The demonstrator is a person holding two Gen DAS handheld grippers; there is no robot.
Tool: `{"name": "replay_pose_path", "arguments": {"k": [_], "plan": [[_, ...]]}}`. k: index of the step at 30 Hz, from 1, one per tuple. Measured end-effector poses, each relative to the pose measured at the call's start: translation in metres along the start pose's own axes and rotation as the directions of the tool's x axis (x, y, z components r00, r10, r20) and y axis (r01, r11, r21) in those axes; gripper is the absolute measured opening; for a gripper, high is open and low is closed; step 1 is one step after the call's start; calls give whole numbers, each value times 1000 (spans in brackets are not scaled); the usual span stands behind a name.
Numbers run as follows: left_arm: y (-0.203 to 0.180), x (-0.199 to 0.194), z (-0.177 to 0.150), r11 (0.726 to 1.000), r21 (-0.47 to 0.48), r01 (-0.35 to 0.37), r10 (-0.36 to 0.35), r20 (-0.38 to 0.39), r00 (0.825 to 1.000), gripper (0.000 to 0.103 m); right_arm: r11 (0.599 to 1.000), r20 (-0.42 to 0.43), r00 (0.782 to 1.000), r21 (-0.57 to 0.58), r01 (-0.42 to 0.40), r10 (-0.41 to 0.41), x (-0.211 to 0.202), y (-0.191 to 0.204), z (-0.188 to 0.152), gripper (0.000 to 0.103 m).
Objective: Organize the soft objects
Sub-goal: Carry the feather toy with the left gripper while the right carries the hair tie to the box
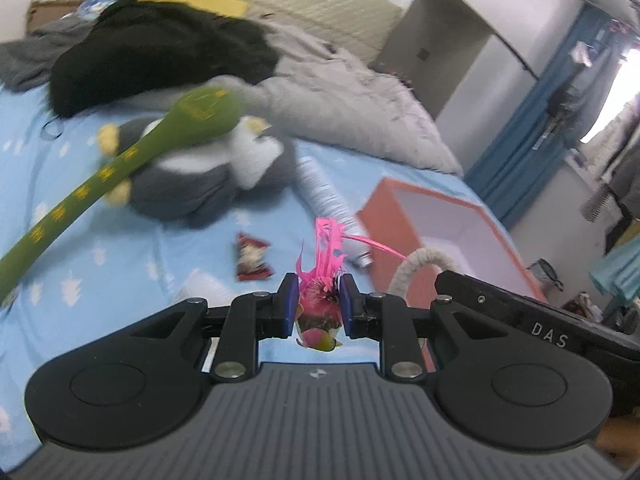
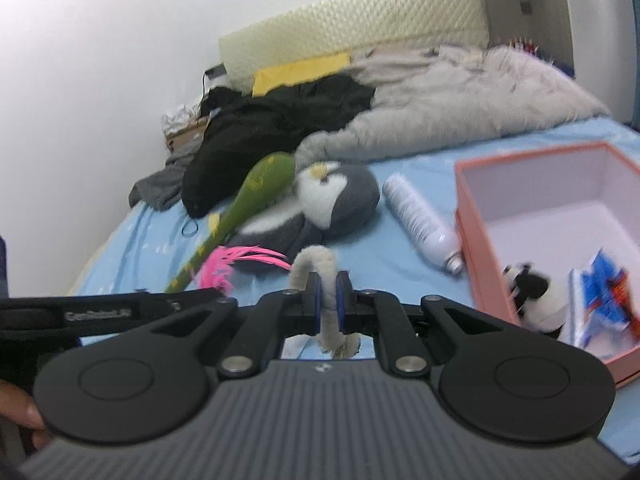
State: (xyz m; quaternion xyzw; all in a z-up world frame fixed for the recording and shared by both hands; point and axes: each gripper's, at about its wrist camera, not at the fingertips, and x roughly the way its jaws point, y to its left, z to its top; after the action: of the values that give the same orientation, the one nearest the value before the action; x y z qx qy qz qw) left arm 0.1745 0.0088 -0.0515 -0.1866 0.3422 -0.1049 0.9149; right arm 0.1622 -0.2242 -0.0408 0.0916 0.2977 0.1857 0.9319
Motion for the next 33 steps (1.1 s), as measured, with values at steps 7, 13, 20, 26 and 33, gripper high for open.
{"name": "replay_pose_path", "arguments": {"k": [7, 13, 20, 26, 33], "plan": [[-57, 4, 34, 992, 96, 88, -90, 20, 996, 26, 996, 97, 993, -48, 75, -70, -38, -12, 38, 11], [-108, 27, 54, 974, 172, 145, -143, -21, 989, 26, 986, 144, 978, -36, 160, -154, -58, -40, 61, 11], [-161, 83, 65, 953, 202, 227, -201, -143, 969, 26, 967, 79, 964, 43, 250, -253, -58, -104, 79, 11], [-198, 142, 70, 943, 213, 256, -202, -245, 948, 26, 937, -19, 940, 82, 340, -340, -38, -162, 81, 11], [-223, 212, 62, 943, 253, 214, -112, -364, 924, 26, 908, -165, 913, 140, 395, -372, -8, -217, 64, 11]]}}
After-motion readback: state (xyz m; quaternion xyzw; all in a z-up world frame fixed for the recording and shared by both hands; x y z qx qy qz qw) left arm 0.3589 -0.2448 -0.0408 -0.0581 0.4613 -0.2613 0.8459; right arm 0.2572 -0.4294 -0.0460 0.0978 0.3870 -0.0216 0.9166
